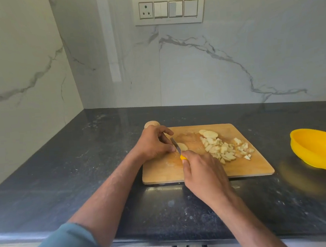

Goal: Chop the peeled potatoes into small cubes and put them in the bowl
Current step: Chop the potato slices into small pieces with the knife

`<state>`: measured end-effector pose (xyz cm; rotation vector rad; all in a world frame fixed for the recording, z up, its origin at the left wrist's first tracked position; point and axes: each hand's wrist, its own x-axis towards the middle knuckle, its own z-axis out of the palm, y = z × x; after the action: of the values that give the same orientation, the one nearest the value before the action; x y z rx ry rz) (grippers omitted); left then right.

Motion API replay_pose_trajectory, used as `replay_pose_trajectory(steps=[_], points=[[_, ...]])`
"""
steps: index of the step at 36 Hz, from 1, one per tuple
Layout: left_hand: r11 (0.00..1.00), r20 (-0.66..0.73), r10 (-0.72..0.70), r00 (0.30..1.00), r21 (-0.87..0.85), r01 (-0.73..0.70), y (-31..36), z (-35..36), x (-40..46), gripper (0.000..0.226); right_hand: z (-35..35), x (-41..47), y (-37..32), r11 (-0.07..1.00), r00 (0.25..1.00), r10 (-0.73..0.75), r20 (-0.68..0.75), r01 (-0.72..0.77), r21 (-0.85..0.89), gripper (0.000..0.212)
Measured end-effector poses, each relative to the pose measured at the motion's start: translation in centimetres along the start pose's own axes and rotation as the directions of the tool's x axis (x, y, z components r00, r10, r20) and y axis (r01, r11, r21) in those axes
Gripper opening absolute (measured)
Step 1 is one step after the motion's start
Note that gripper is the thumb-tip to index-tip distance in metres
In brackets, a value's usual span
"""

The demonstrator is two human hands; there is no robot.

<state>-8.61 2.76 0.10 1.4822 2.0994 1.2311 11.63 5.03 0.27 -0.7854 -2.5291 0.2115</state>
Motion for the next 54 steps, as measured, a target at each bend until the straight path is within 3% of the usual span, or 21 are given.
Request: replay_pose_trajectory(steps=[18,23,28,33,37,47,54], points=[[0.999,0.008,-0.039,0.999,0.019,0.038,0.3,0.0,0.2,0.037,-0.3,-1.8,0.5,0.995,0.996,-0.074,0.040,0.071,0.069,0.036],[0.999,0.009,-0.021,1.000,0.050,0.021,0.1,0.0,0.2,0.036,-1.7,-3.6,1.5,0.986,0.998,-0.009,-0.062,0.019,0.168,0.028],[0.985,0.069,0.091,0.993,0.141,-0.100,-0.5,-0.1,0.5,0.038,-1.9,-2.4,2.9,0.979,0.974,0.090,-0.208,-0.048,0.200,0.024],[0.926,0.211,0.309,0.927,0.154,-0.344,-0.3,0.3,0.5,0.032,-0.9,-1.0,3.8,0.980,0.967,0.141,-0.210,-0.106,0.165,0.027],[0.883,0.275,0.363,0.890,0.204,-0.423,-0.2,0.6,1.0,0.030,-0.1,-1.1,3.6,0.990,0.970,0.101,-0.219,-0.077,0.118,0.027],[0.887,0.314,0.318,0.895,0.234,-0.398,-0.2,1.0,1.4,0.033,-0.1,-1.5,3.3,0.995,0.984,0.077,-0.159,-0.066,0.073,0.031],[0.862,0.319,0.267,0.909,0.342,-0.373,0.6,1.2,1.3,0.028,-0.3,-1.7,3.3,0.994,0.989,0.071,-0.132,-0.059,0.091,0.031]])
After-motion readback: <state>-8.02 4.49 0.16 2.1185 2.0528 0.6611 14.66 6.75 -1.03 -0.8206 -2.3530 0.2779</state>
